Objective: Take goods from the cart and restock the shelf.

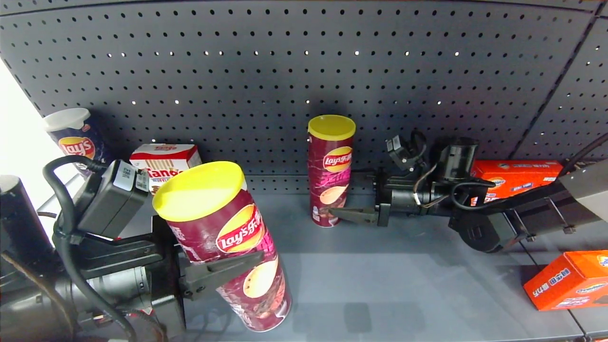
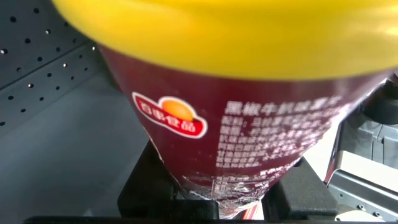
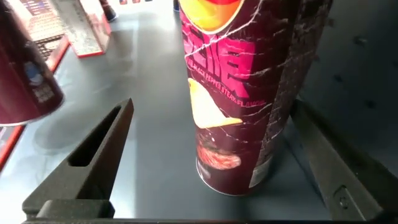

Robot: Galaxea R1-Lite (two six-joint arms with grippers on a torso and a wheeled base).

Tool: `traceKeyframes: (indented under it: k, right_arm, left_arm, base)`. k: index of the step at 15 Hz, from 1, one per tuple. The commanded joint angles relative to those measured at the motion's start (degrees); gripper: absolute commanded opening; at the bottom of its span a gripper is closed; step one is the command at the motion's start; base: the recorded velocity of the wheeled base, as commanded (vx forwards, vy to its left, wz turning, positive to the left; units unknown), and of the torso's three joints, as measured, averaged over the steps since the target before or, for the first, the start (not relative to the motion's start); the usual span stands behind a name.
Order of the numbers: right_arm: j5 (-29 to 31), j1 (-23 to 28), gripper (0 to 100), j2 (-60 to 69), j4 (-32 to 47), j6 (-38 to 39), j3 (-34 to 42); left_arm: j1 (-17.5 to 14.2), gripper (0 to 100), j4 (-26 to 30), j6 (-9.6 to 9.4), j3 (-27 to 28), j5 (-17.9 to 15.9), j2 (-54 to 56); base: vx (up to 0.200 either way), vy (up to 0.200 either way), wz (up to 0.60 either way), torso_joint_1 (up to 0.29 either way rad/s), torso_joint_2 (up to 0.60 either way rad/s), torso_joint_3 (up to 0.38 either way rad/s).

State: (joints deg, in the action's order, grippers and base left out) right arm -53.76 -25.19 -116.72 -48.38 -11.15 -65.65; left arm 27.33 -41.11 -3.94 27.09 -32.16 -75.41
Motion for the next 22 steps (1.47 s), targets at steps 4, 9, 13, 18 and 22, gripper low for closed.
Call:
traceKeyframes:
  k: [4, 9, 13, 18, 22]
  right_arm:
    - [0.0, -1.5, 100, 2.0, 0.0, 0.2, 1.9]
    - [0.1, -1.4, 100, -2.3, 0.1, 0.2, -1.5]
    - [0.1, -2.9, 100, -5.6, 0.2, 0.2, -4.5]
    - [0.5, -3.8, 100, -7.4, 0.1, 0.3, -6.3]
    - [1.7, -4.6, 0, -5.1, 0.4, 0.4, -4.9]
  left_arm:
    - [-0.1, 0, 0.0, -0.11, -0.1, 0.0, 0.0]
    - [-0.1, 0, 0.0, -0.11, -0.2, 0.0, -0.1]
    - [0.0, 0, 0.0, -0.11, -0.4, 0.1, -0.1]
    - [0.0, 0, 0.0, -0.19, -0.5, 0.1, -0.1]
    - [-0.1, 0, 0.0, -0.19, -0.3, 0.1, 0.0]
  base:
    - [0.0, 0.0, 0.0, 0.0, 0.0, 0.0]
    - [0.0, 0.0, 0.0, 0.0, 0.0, 0.0]
    - [0.0, 0.0, 0.0, 0.0, 0.0, 0.0]
    - [0.0, 0.0, 0.0, 0.0, 0.0, 0.0]
    - [0.0, 0.0, 0.0, 0.0, 0.0, 0.0]
